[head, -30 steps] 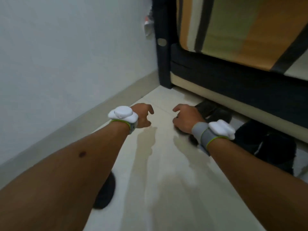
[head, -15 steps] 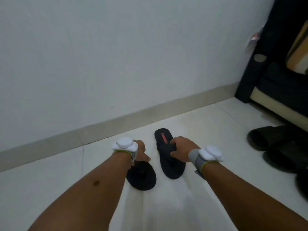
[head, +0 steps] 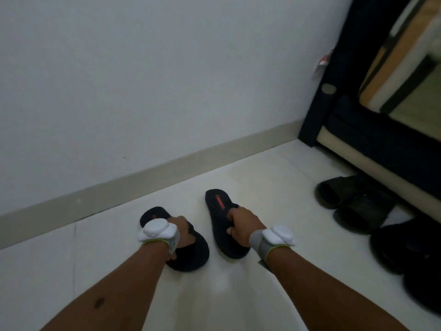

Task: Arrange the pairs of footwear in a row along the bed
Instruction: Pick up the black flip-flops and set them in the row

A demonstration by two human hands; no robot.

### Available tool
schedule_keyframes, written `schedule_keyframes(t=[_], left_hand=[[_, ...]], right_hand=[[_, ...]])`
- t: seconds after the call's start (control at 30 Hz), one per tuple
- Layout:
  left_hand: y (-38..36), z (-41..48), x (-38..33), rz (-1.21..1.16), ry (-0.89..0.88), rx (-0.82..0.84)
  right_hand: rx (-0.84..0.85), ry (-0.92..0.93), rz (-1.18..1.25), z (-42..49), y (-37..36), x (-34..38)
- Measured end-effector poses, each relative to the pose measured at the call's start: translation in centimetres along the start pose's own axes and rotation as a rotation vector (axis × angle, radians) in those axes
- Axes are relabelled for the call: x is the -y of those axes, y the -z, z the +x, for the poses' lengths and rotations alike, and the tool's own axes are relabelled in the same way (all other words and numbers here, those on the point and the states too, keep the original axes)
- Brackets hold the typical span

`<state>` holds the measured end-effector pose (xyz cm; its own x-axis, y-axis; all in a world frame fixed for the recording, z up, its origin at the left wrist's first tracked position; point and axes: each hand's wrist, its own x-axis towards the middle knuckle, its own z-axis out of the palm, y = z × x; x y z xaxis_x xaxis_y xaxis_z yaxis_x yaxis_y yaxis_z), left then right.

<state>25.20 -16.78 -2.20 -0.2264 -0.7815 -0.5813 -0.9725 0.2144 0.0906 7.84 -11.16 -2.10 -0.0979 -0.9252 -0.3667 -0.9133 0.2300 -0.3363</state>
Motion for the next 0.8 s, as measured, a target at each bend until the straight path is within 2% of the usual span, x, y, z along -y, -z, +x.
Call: schedule_keyframes(t=[0.1, 0.2, 0.33, 0.53, 0.7, 0.8], left_hand=[[2.8, 0.7, -0.9, -0.131, -0.021, 0.0], [6.4, 0.5, -6.3, -0.179, -0.058, -0.049], [10.2, 1.2, -15.6, -0.033, -0.158, -0.152], [13.6, 1.6, -25.4, 0.204, -0.282, -0.303], [15.8, 5.4, -29.2, 0.25, -0.416, -0.366], [16.5, 10.2, -30.7, 0.288, -0.522, -0.371]], right_hand=[[-0.055, -0.012, 0.049, -0.3, 3.9, -1.4], [-0.123, -0.051, 0.082, -1.2, 8.6, -4.9], [-0.223, -0.086, 0.139, -1.9, 15.1, -11.9], [-0.283, -0.125, 0.255, -3.4, 19.0, -17.7], [-0.329, -0.17, 0.378, -1.2, 20.5, -19.5], [-0.377, -0.271, 0.436, 2.3, 19.7, -20.1]])
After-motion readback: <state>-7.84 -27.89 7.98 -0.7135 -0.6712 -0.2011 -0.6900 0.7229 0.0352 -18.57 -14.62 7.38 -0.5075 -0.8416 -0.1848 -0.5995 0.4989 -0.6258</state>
